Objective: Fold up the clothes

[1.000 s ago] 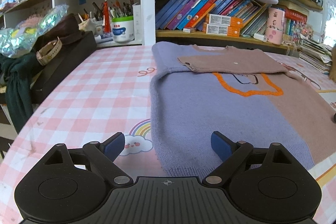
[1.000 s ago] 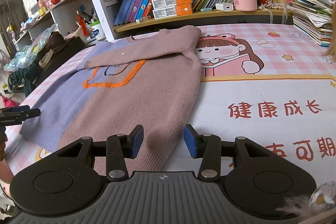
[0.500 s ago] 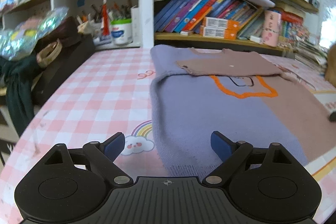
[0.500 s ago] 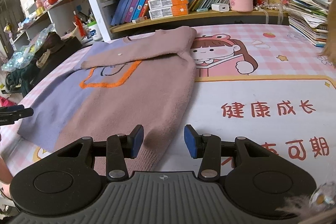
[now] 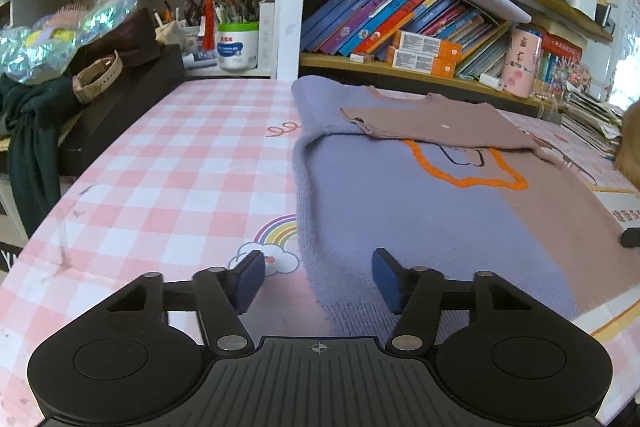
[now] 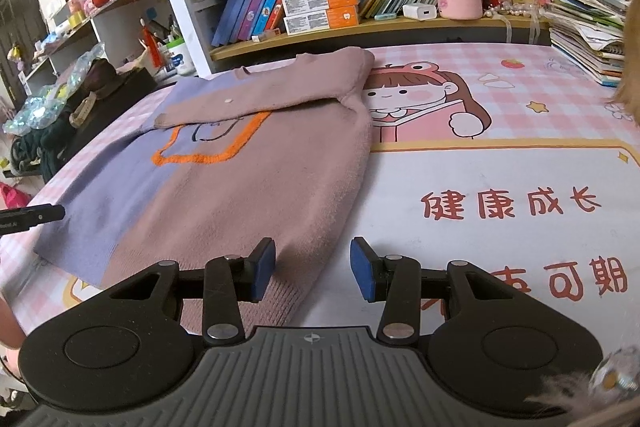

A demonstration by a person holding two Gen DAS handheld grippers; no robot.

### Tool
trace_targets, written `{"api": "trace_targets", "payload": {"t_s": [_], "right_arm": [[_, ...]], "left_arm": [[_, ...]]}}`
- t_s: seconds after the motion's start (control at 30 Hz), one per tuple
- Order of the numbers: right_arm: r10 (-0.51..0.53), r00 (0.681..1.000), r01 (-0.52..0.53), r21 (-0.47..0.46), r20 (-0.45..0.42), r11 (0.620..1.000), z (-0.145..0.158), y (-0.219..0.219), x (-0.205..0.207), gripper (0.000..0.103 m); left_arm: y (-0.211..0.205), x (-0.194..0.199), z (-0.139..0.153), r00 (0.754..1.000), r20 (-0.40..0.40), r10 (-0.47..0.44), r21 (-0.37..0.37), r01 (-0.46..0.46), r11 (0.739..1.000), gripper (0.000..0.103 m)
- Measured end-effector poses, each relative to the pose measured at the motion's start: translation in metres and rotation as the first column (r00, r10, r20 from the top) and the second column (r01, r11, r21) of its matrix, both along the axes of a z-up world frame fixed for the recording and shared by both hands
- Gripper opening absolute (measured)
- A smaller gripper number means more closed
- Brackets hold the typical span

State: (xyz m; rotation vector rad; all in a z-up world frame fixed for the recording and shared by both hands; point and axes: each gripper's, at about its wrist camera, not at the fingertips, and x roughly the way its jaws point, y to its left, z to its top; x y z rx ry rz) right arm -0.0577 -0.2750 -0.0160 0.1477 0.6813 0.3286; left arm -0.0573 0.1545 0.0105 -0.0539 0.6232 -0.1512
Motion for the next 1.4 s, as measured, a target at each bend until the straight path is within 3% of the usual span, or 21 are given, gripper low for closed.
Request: {"api": "trace_targets", "payload": {"t_s": [0.1,0.13,0.2,0.23,0.33,0.43,0.73,0.97,1.13,1.4], "right_arm": [[0.017,1.0,-0.017,-0.012,-0.002,1.0,-0.001,0.004,0.0,0.026],[0.022,1.0,-0.022,-0.011,-0.003,1.0,-0.001,0.004,0.001,0.021],[0.024,1.0,-0.024,-0.007,-0.005,1.0,-0.001,0.005,0.003,0.015],[0.026,1.0,-0.026,0.001,-0.002,1.0,0.0,0.005,0.004,0.012],[0.033,0.998,-0.036,0.07,0.051,0.997,0.011,0.002,0.004,0.011],[0.035,0.996,-0.043,0.107,0.081,0.993,0.021,0.001,0.004,0.01],[0.019,1.0,-0.017,0.122,-0.011,0.992,0.006,-0.004,0.006,0.012],[0.019,0.997,-0.005,0.197,-0.07,0.98,-0.005,-0.014,0.004,0.02],[0.06,0.994,-0.035,0.264,-0.089,0.964,-0.007,-0.01,0.009,0.025],[0.093,0.992,-0.065,0.283,-0.089,0.957,-0.009,-0.002,0.016,0.026]], "left_arm": [[0.001,0.001,0.001,1.0,0.003,-0.006,-0.025,0.006,1.0,0.035],[0.001,0.001,0.001,1.0,0.007,-0.009,-0.036,0.009,0.999,0.02],[0.002,0.002,0.003,1.0,0.015,-0.015,-0.056,0.015,0.998,0.005],[0.002,0.002,0.004,1.0,0.019,-0.017,-0.067,0.019,0.998,0.005],[0.002,-0.001,0.019,0.996,0.077,-0.047,-0.128,0.057,0.99,0.005],[0.001,0.002,0.023,0.995,0.079,-0.06,-0.12,0.069,0.99,0.005],[0.008,0.002,0.008,0.999,0.0,-0.043,-0.081,0.043,0.996,0.009],[0.015,-0.001,0.0,0.999,-0.033,-0.037,-0.124,0.033,0.992,0.014],[0.012,0.004,-0.001,0.997,-0.033,-0.074,-0.169,0.068,0.983,0.036],[0.007,0.008,-0.002,0.996,-0.026,-0.083,-0.16,0.077,0.984,0.036]]}}
